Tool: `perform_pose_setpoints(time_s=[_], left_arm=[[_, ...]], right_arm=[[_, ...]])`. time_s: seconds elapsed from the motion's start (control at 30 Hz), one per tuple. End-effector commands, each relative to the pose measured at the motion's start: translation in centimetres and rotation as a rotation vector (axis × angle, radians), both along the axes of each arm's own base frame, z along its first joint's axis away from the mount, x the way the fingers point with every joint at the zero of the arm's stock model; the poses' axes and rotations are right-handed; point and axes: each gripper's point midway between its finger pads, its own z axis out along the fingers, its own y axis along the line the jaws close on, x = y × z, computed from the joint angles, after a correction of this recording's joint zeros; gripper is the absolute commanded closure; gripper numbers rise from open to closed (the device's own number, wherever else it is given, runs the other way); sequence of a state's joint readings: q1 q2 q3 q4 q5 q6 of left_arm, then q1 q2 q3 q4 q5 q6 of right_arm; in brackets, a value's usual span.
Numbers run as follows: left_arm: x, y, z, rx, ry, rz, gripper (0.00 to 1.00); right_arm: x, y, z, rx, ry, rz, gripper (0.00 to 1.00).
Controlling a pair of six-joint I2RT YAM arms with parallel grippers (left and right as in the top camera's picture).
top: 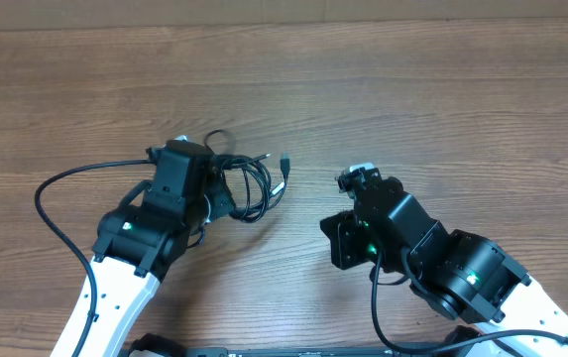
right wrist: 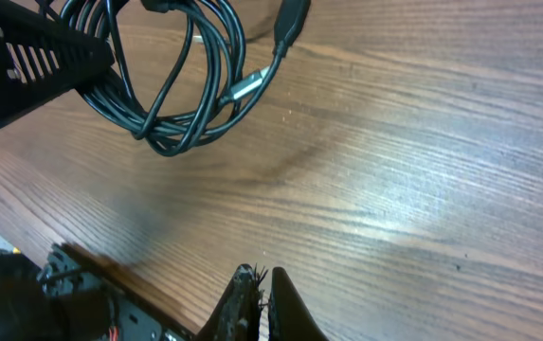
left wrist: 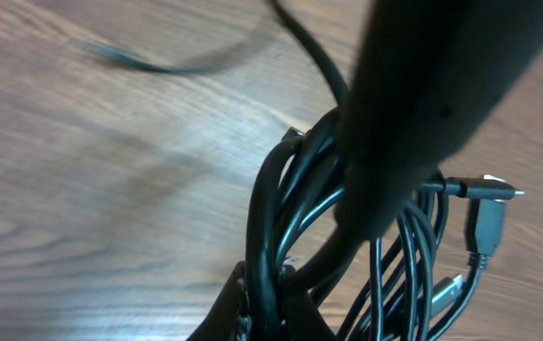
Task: Untangle cables
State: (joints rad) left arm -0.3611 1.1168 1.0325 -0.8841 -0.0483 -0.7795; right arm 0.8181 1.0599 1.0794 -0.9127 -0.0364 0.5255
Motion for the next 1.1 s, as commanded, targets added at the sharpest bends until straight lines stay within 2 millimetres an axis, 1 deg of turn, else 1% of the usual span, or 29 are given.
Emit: perform_pose_setpoints(time_s=[0.0, 0.1, 0.17, 0.27, 0.37, 0.47, 0.5, 0.67, 0.8, 0.97, 1.07], left_arm=[[0.2, -2.2, 1.3, -0.046, -0.057, -0.175, 0.96], [-0.5, -4.8, 2.0, -0.057, -0.109, -0.442, 0.96], [-1.2, -5.9, 2.3, -0.068, -0.134, -0.570, 0.96], [-1.9, -6.8, 2.6, -0.076, -0.158, -0.677, 0.96], [-2.2, -7.3, 2.7, -0.082, -0.173, -0.725, 0.96], [-2.3, -7.4, 2.8, -0.090, -0.174, -0.735, 0.96], [-2.5, -7.6, 2.9, -0.095, -0.179, -0.751, 0.96], [-3.2, -8.5, 3.2, -0.123, -0.201, -0.839, 0.96], [-3.6, -8.4, 2.9, -0.110, -0.191, -0.860, 0.96], [-4.1, -8.1, 2.2, -0.086, -0.164, -0.886, 0.96], [-4.9, -8.8, 2.4, -0.113, -0.184, -0.973, 0.96]], right_arm=[[0.6, 1.1, 2.0, 0.031, -0.087, 0.064, 0.96], [1.2, 1.6, 1.9, -0.009, -0.156, 0.144, 0.96], [1.4, 2.3, 1.4, -0.019, -0.159, 0.180, 0.90], [1.4, 3.5, 0.5, -0.035, -0.159, 0.264, 0.83], [1.8, 4.5, -0.1, -0.031, -0.159, 0.295, 0.82], [2.4, 4.9, -0.6, -0.042, -0.164, 0.296, 0.82], [2.6, 4.9, -0.8, -0.050, -0.166, 0.289, 0.82], [4.8, 3.4, -1.8, -0.135, -0.190, 0.196, 0.81], [5.4, 2.9, -1.6, -0.137, -0.195, 0.173, 0.80], [5.2, 3.4, -0.6, -0.097, -0.210, 0.189, 0.77], [5.7, 2.7, -0.7, -0.127, -0.223, 0.165, 0.75]])
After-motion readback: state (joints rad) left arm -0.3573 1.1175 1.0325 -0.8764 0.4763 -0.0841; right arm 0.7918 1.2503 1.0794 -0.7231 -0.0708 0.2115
